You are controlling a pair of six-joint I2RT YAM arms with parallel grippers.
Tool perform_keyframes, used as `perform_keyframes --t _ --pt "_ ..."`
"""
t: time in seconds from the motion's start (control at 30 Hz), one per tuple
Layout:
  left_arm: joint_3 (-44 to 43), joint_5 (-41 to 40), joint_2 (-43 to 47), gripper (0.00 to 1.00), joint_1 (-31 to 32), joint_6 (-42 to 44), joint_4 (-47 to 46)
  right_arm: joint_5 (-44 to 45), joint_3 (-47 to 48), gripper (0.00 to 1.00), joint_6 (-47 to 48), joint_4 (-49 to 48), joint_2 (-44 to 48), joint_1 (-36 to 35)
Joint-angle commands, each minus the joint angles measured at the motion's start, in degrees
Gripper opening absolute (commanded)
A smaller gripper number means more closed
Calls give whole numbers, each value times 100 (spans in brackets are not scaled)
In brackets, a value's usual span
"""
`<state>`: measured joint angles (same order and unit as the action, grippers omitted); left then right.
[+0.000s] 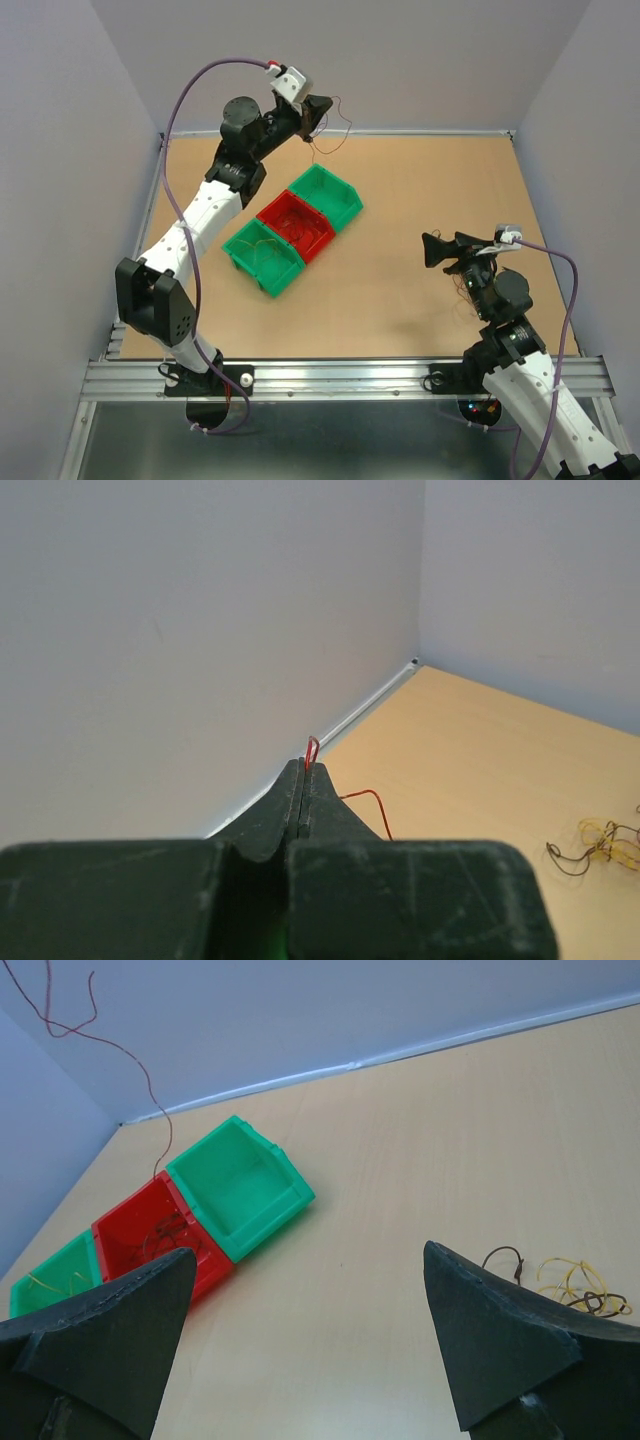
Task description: Untangle the cables
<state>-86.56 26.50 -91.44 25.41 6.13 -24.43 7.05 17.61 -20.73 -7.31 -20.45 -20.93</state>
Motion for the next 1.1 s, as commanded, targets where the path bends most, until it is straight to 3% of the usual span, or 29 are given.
perform_keyframes --t 0.0,0.5,0.63,0.83,1.07 --pt "-501 250 539 0 8 -244 -247 -63 76 100 78 -288 32 19" --pt "-898 -66 -225 0 -1 283 -203 -107 103 100 78 -306 -29 10" --pt "-407 -31 -243 0 -10 529 -369 -125 94 100 113 -297 32 18" --pt "1086 574 -32 0 -1 705 -738 -160 68 100 113 -306 111 27" --pt "1766 874 12 0 -1 556 -827 -213 68 100 69 -306 94 19"
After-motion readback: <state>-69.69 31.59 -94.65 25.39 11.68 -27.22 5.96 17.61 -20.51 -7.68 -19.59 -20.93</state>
